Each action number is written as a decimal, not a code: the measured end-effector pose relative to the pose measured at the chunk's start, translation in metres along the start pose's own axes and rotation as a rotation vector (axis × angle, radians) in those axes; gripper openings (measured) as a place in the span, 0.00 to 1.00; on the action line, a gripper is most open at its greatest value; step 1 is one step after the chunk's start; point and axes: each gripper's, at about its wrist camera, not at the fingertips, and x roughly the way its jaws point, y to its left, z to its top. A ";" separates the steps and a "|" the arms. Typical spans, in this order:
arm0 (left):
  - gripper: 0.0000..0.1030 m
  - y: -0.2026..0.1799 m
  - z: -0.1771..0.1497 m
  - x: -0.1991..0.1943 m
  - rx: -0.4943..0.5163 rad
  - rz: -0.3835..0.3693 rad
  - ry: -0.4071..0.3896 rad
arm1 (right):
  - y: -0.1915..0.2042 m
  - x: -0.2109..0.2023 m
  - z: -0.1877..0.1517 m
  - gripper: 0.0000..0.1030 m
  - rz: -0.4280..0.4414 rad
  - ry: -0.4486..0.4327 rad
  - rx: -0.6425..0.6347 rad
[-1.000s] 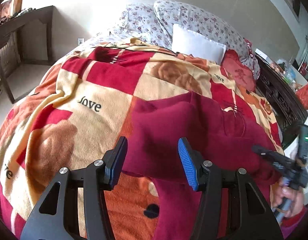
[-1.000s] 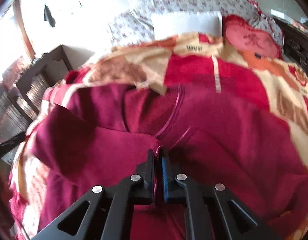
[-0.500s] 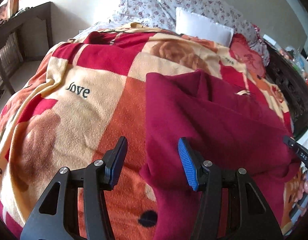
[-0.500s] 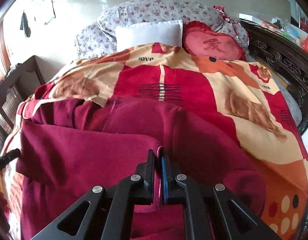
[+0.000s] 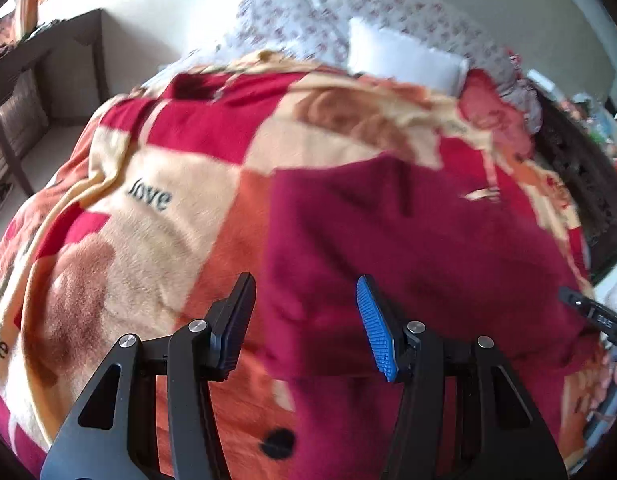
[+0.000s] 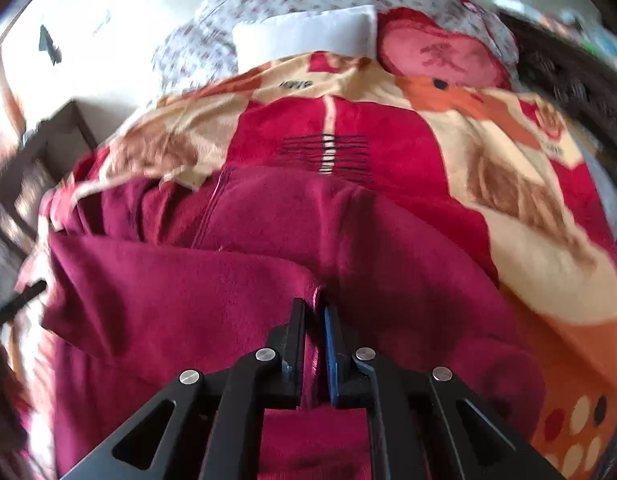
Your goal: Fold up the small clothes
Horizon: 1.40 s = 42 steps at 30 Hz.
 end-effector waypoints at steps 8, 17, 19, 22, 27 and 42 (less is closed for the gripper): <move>0.51 -0.045 -0.005 0.014 0.094 -0.066 0.044 | 0.031 -0.041 -0.049 0.34 0.122 0.003 -0.185; 0.51 -0.061 -0.018 0.035 0.138 -0.050 0.098 | 0.063 -0.035 -0.096 0.36 -0.045 0.025 -0.537; 0.51 -0.059 -0.018 0.033 0.133 -0.051 0.098 | 0.063 -0.042 -0.100 0.42 -0.026 0.024 -0.573; 0.51 -0.056 -0.018 0.032 0.122 -0.052 0.099 | 0.064 -0.047 -0.101 0.44 -0.065 -0.017 -0.616; 0.51 -0.055 -0.018 0.030 0.093 -0.059 0.108 | 0.071 -0.021 -0.101 0.44 -0.129 -0.030 -0.703; 0.51 -0.041 -0.014 0.013 0.059 -0.055 0.094 | -0.064 -0.153 -0.048 0.11 0.060 -0.375 -0.232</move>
